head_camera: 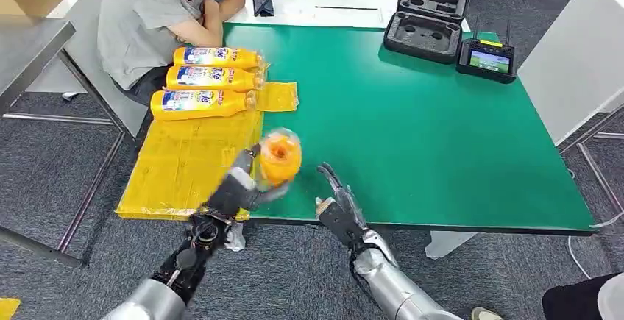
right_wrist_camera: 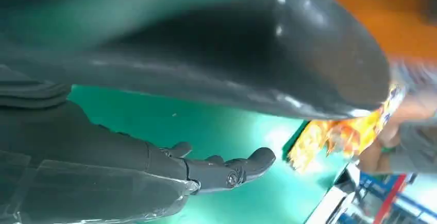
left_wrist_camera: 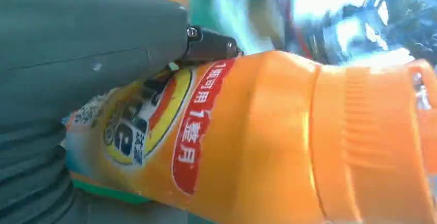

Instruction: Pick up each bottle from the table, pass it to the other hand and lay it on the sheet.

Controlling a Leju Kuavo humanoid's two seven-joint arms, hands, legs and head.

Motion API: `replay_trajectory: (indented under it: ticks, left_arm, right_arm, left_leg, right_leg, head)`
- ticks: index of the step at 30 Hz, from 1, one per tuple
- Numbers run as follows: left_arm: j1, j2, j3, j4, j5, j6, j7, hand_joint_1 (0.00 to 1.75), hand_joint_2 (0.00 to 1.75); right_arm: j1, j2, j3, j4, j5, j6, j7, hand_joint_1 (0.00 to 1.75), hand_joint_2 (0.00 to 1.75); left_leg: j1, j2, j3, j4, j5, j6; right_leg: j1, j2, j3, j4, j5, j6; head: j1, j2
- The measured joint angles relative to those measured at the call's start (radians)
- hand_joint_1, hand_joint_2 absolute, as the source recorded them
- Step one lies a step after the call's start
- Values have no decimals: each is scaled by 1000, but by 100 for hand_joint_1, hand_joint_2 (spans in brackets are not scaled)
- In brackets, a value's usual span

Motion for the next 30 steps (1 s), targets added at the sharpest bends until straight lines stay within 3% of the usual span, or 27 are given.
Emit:
replay_trajectory:
  ticks: [3, 13, 18, 20, 21, 22, 23, 30]
  left_arm:
    - [-54, 38, -25, 41, -243, 418, 57, 173, 175]
    - [-105, 67, -73, 130, -364, 407, 144, 162, 175]
    - [-152, 85, -106, 182, -636, 420, 425, 150, 175]
    - [-175, 92, -115, 203, -712, 409, 514, 131, 175]
    - [-187, 96, -120, 212, -723, 398, 533, 82, 175]
    - [-196, 98, -123, 220, -730, 388, 539, 49, 175]
    - [-204, 100, -124, 226, -731, 379, 543, 171, 175]
    - [-224, 102, -124, 272, -692, 253, 532, 175, 175]
  right_arm:
    - [20, -4, -8, -10, -3, 8, 0, 0, 0]
    - [31, 3, -18, -24, -13, 16, 0, 0, 0]
    - [31, 3, -21, -28, -18, 16, 0, 0, 0]
    - [31, 3, -21, -30, -20, 16, 0, 0, 0]
    - [31, 3, -22, -31, -21, 17, 0, 0, 0]
    - [31, 3, -23, -33, -21, 18, 0, 0, 0]
    - [31, 3, -23, -34, -22, 18, 0, 0, 0]
    - [32, 4, -25, -36, -27, 20, 0, 0, 0]
  left_leg:
    - [0, -2, -1, 0, 1, 0]
    - [0, -1, -3, 0, 1, 0]
    - [0, -1, -3, 0, 1, 0]
    - [0, -1, -3, 0, 2, 0]
    - [0, -1, -3, 0, 2, -1]
    - [0, -1, -3, 0, 2, -1]
    - [0, -1, -3, 0, 2, -1]
    - [0, -1, -4, 0, 2, -1]
  right_leg:
    - [0, -1, -1, 0, 1, -2]
    - [0, -1, -2, 0, 1, -1]
    - [0, -1, -2, 0, 1, -1]
    - [0, -1, -2, 0, 1, -2]
    - [0, -1, -2, 0, 1, -2]
    - [0, -1, -2, 0, 1, -2]
    - [0, -1, -2, 0, 1, -2]
    - [0, -1, -2, 0, 1, -1]
  head:
    - [0, 0]
    - [1, 0]
    - [0, 0]
    - [0, 0]
    - [0, 0]
    - [0, 0]
    - [0, 0]
    - [1, 0]
